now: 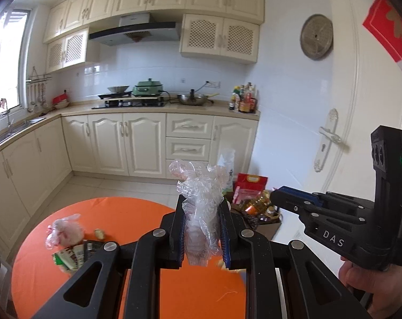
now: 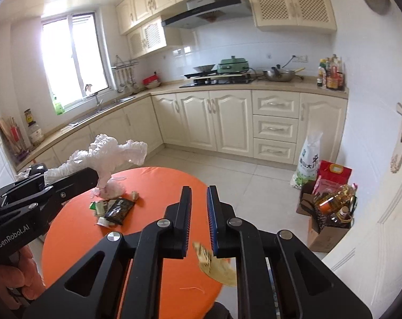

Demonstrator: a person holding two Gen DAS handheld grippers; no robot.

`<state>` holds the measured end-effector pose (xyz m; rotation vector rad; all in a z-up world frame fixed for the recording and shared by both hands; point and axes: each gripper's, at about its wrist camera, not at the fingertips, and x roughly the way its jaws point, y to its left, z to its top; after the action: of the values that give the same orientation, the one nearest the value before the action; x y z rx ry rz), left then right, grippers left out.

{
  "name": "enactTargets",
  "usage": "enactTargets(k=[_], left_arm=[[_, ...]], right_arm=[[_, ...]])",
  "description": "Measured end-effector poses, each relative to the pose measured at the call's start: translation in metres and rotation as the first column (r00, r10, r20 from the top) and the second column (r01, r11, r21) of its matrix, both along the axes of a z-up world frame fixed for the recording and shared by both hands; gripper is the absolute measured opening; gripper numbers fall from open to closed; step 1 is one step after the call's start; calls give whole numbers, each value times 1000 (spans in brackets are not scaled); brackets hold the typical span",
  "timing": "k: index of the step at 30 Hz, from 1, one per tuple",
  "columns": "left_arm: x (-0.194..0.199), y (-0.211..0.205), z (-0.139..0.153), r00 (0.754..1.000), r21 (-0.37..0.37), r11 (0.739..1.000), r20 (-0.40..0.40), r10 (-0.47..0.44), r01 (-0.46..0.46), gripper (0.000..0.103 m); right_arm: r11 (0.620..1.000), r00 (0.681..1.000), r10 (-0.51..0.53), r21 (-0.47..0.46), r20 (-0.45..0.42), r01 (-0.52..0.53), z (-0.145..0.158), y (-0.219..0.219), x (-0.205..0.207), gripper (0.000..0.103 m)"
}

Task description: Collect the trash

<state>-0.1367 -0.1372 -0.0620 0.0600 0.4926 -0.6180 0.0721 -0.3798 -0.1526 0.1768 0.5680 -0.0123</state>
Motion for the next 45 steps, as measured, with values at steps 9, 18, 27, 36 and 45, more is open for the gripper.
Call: enactTargets(k=[9, 18, 27, 36, 45], left_arm=[[-15, -26, -47, 992, 75, 995, -118, -53, 62, 17], [-16, -57, -44, 982, 129, 987, -171, -76, 99, 17], [77, -103, -32, 966, 155, 972, -216, -142, 177, 17], [133, -212, -82, 916, 228, 931, -349, -196, 286, 17], [193, -338, -169, 850, 308, 892, -508, -141, 332, 18]], right_arm=[[989, 983, -75, 116, -167, 95, -76, -86, -14, 13], [946, 938, -213, 181, -273, 267, -148, -124, -53, 91], [912, 890, -309, 162, -334, 377, -173, -149, -77, 103], [853, 818, -425, 130, -388, 505, -216, -188, -87, 103], [787, 759, -435, 205, -484, 582, -300, -231, -91, 103]])
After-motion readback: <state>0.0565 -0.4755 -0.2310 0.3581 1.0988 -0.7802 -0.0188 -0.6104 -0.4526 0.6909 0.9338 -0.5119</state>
